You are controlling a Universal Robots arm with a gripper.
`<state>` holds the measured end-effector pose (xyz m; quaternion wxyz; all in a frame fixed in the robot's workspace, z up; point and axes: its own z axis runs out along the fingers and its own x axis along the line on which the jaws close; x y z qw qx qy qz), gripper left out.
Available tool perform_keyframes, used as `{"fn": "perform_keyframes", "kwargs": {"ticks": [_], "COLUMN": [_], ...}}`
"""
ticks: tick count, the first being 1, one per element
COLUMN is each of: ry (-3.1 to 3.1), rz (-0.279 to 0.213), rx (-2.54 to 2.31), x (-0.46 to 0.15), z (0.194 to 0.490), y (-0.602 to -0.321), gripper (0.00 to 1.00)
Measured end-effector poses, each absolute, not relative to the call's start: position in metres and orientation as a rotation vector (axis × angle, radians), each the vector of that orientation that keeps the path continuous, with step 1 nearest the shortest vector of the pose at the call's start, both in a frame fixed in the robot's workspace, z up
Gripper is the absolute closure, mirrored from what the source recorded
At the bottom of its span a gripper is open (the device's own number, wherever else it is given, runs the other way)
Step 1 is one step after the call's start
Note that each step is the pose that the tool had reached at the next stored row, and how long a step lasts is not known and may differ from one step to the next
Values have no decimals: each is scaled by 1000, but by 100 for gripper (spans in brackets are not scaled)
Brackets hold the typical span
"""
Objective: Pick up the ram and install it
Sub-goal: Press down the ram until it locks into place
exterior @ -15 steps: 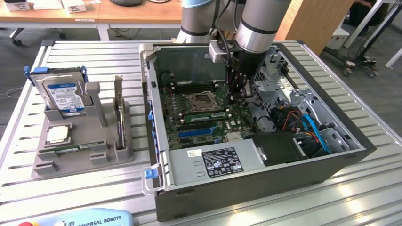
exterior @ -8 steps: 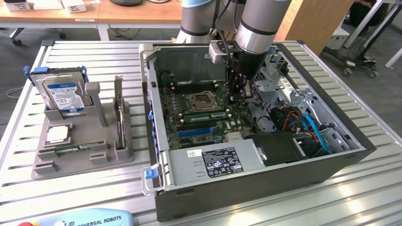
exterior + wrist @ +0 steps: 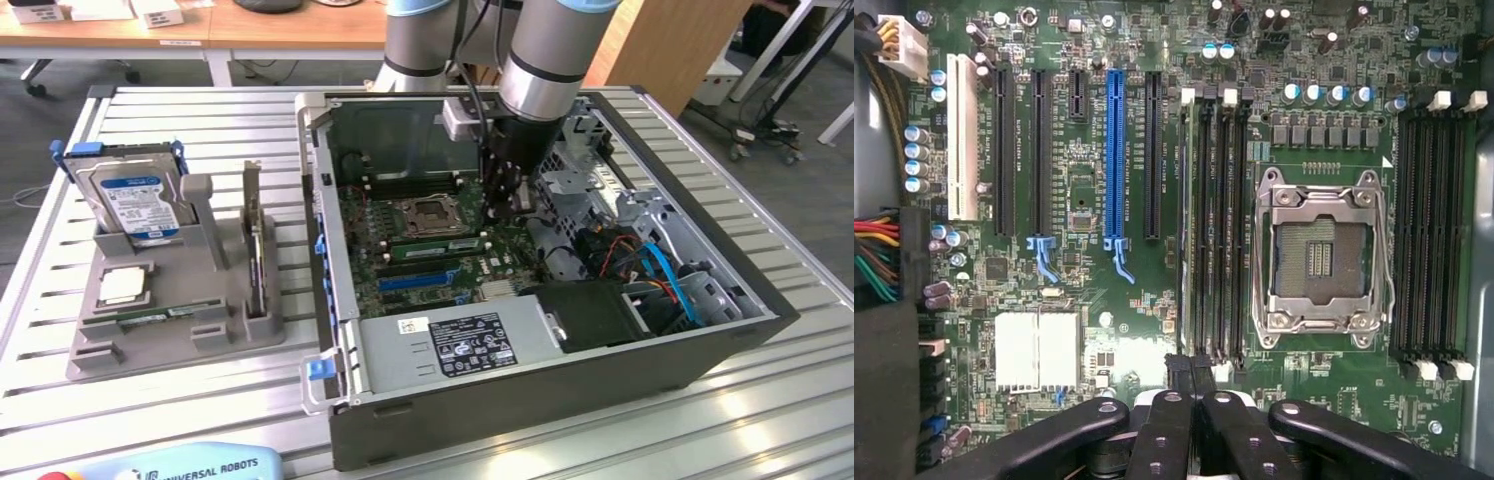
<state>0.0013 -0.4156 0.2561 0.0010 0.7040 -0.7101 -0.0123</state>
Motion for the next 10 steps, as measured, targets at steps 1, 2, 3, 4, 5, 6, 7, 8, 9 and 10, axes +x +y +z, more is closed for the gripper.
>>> {"fn": "perform_keyframes", "kwargs": {"ticks": [1, 2, 3, 4, 5, 6, 7, 8, 9, 10], "ry": [-2229, -2229, -2229, -2229, -2229, -2229, -2230, -2230, -2230, -2229], "rz": [-38, -38, -38, -38, -38, -38, -39, -39, -39, -39], "rx": [2210, 2210, 2210, 2210, 2210, 2210, 2210, 2210, 2211, 2211], "x": [1, 1, 1, 1, 1, 1, 1, 1, 1, 1], "z": [256, 255, 255, 255, 255, 255, 255, 255, 255, 255], "y": [-416, -416, -416, -416, -416, -416, -415, -415, -415, -415], "gripper": [90, 90, 90, 90, 90, 90, 90, 90, 90, 90]}}
